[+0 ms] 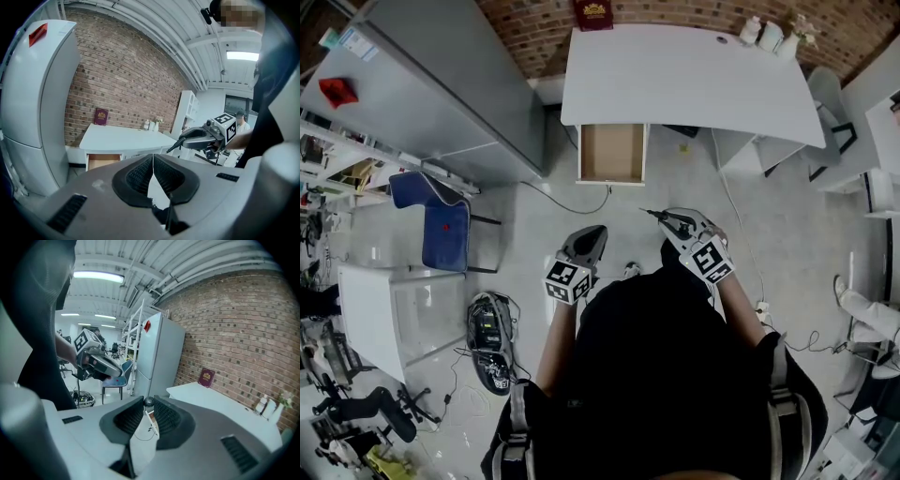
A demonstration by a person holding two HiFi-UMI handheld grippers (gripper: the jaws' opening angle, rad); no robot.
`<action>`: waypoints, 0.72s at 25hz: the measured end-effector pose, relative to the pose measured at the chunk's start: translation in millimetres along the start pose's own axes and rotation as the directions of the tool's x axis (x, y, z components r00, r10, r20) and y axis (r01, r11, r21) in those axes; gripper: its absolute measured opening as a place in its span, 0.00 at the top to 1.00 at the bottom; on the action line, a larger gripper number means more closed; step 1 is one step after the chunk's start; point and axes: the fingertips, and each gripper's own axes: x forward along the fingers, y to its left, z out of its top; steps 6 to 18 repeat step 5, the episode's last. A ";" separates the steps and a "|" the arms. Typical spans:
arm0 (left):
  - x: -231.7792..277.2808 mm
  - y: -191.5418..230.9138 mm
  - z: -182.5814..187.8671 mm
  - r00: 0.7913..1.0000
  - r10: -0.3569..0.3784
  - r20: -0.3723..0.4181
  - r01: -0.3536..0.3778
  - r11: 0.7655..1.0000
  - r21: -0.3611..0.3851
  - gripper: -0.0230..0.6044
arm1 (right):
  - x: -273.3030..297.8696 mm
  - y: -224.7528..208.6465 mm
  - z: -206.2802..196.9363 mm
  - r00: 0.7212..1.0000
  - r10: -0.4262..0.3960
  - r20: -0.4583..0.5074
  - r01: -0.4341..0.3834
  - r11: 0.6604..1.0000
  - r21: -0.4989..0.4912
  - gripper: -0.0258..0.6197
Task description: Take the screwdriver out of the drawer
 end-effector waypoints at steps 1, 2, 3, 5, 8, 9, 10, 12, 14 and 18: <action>0.1 0.0 0.0 1.000 0.002 0.001 -0.002 1.000 -0.001 0.94 | 0.2 -0.3 -0.7 1.000 0.001 -0.001 -0.001 1.000 0.000 0.77; 0.5 0.0 0.2 1.000 0.003 0.001 -0.003 1.000 -0.002 0.94 | 0.2 -0.9 -1.2 1.000 0.001 -0.001 -0.001 1.000 0.001 0.77; 0.9 0.1 0.5 1.000 0.004 0.001 -0.004 1.000 -0.002 0.94 | 0.3 -1.9 -1.3 1.000 0.001 -0.001 -0.001 1.000 0.001 0.77; 1.9 0.3 1.5 1.000 0.007 0.002 -0.007 1.000 -0.002 0.94 | 0.6 -4.3 -1.0 1.000 -0.002 0.000 0.002 1.000 -0.001 0.77; 1.9 0.3 1.5 1.000 0.007 0.002 -0.007 1.000 -0.002 0.94 | 0.6 -4.3 -1.0 1.000 -0.002 0.000 0.002 1.000 -0.001 0.77; 1.9 0.3 1.5 1.000 0.007 0.002 -0.007 1.000 -0.002 0.94 | 0.6 -4.3 -1.0 1.000 -0.002 0.000 0.002 1.000 -0.001 0.77; 1.9 0.3 1.5 1.000 0.007 0.002 -0.007 1.000 -0.002 0.94 | 0.6 -4.3 -1.0 1.000 -0.002 0.000 0.002 1.000 -0.001 0.77; 1.9 0.3 1.5 1.000 0.007 0.002 -0.007 1.000 -0.002 0.94 | 0.6 -4.3 -1.0 1.000 -0.002 0.000 0.002 1.000 -0.001 0.77; 1.9 0.3 1.5 1.000 0.007 0.002 -0.007 1.000 -0.002 0.94 | 0.6 -4.3 -1.0 1.000 -0.002 0.000 0.002 1.000 -0.001 0.77; 1.9 0.3 1.5 1.000 0.007 0.002 -0.007 1.000 -0.002 0.94 | 0.6 -4.3 -1.0 1.000 -0.002 0.000 0.002 1.000 -0.001 0.77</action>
